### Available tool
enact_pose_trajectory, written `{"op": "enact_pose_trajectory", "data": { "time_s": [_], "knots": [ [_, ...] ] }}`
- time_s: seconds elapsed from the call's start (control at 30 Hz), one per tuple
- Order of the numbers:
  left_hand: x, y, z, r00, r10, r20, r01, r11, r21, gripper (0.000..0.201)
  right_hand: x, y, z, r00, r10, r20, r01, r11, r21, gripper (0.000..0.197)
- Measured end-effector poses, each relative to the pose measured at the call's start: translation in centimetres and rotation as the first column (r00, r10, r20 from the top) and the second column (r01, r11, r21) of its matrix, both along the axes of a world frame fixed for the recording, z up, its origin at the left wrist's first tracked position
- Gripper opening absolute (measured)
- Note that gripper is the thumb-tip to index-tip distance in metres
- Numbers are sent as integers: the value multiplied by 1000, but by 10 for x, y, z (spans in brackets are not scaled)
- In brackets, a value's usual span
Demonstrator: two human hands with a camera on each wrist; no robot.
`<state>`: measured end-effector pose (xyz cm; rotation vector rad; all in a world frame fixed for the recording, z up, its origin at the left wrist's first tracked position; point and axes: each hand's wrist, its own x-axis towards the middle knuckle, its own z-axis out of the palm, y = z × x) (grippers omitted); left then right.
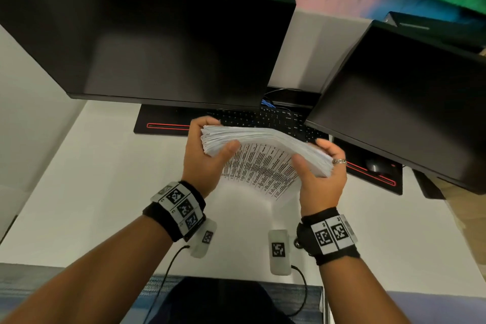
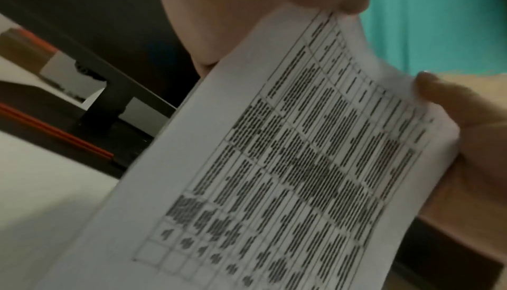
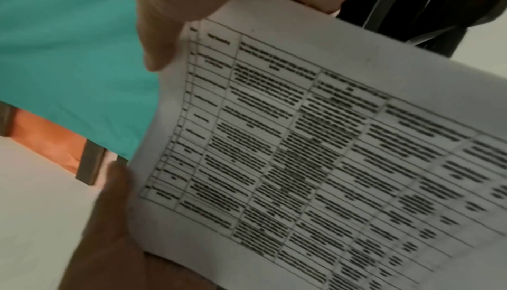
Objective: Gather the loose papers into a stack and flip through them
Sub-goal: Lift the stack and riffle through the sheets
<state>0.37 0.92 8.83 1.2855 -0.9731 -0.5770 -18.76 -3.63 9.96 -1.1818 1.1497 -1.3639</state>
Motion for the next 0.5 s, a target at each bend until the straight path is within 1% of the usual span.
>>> {"op": "enact_pose_trajectory", "data": {
  "time_s": [0.1,0.13,0.17,0.23,0.3,0.4,0.5],
  "knots": [
    [-2,-10,10,995,73,-68,-75,997,-28,25,4,-1,4,1000,-23,4,23,1000,-3,20],
    [-2,-13,13,992,93,-89,-95,995,-15,21,5,-3,5,999,-43,8,43,999,8,9],
    [-2,-17,15,989,105,-102,-105,994,4,21,6,-5,5,998,-65,16,64,998,26,3],
    [1,-21,17,987,118,-108,-115,993,36,23,7,-7,5,996,-91,6,91,995,31,10],
    [4,-23,17,987,124,-98,-121,992,45,22,7,-9,6,995,-102,-18,103,994,26,13],
    [7,-26,19,988,148,-36,-145,987,62,16,5,-10,5,993,-106,-42,107,994,10,12],
    [12,-28,21,988,155,-11,-154,985,80,18,5,-10,6,994,-92,-61,93,996,6,11]
  ]
}}
